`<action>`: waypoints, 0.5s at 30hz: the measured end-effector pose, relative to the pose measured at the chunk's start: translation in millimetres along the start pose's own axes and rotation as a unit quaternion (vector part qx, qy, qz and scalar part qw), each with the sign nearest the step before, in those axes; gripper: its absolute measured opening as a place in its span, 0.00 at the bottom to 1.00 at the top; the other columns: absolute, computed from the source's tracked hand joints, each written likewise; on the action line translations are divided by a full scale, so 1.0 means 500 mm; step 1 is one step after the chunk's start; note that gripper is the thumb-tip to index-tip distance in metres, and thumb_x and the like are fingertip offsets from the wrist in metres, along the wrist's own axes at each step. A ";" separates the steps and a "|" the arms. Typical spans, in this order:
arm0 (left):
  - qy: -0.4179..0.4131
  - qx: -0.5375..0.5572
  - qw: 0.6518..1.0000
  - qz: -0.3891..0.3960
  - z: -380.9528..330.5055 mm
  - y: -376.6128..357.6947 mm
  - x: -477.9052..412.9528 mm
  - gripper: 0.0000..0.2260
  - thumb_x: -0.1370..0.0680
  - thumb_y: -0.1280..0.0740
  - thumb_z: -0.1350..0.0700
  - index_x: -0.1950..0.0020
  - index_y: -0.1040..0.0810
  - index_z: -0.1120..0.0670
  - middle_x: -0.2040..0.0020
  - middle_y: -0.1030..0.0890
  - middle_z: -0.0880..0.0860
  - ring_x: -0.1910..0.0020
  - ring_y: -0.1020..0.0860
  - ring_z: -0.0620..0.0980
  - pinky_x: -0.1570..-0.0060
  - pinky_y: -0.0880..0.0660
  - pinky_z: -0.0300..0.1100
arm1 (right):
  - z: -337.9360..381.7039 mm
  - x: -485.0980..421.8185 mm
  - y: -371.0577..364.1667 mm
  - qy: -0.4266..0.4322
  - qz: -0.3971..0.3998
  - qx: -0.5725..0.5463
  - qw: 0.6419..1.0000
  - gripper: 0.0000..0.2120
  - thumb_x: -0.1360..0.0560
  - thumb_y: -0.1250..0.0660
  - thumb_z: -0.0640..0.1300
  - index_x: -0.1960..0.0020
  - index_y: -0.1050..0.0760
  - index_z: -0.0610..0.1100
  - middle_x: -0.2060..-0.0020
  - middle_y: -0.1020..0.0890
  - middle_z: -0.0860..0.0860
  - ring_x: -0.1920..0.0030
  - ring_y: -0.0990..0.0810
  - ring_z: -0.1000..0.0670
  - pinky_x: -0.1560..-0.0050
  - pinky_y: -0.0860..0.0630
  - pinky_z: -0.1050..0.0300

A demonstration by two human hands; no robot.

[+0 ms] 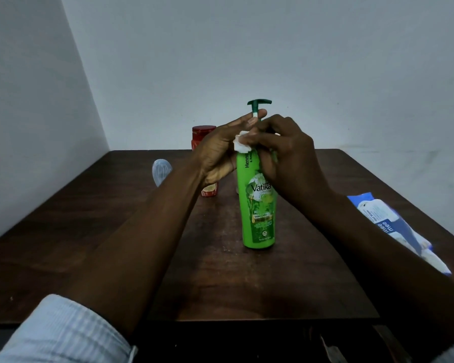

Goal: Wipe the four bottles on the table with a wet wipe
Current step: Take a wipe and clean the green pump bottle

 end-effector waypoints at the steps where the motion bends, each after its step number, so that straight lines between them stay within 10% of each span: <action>1: 0.001 -0.012 1.000 -0.009 0.000 0.003 -0.001 0.11 0.18 0.38 0.61 0.42 0.17 0.56 0.51 0.19 0.55 0.51 0.21 0.49 0.44 0.23 0.45 | -0.006 0.004 0.005 -0.007 -0.008 -0.009 1.000 0.11 0.27 0.32 0.32 0.49 0.14 0.40 0.53 0.18 0.42 0.51 0.19 0.41 0.52 0.23 0.51; 15: -0.013 -0.048 0.998 -0.030 0.000 0.002 0.010 0.12 0.17 0.38 0.59 0.36 0.21 0.55 0.48 0.15 0.55 0.50 0.17 0.49 0.42 0.21 0.45 | -0.081 0.053 0.028 -0.240 -0.115 -0.136 0.954 0.09 0.24 0.30 0.36 0.46 0.15 0.44 0.51 0.16 0.51 0.51 0.17 0.58 0.54 0.24 0.69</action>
Point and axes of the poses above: each hand's wrist, its own x-axis away from the middle knuckle, its own y-axis out of the back of the hand, z = x × y, the point moved 4 cm from there along -x, towards the middle knuckle
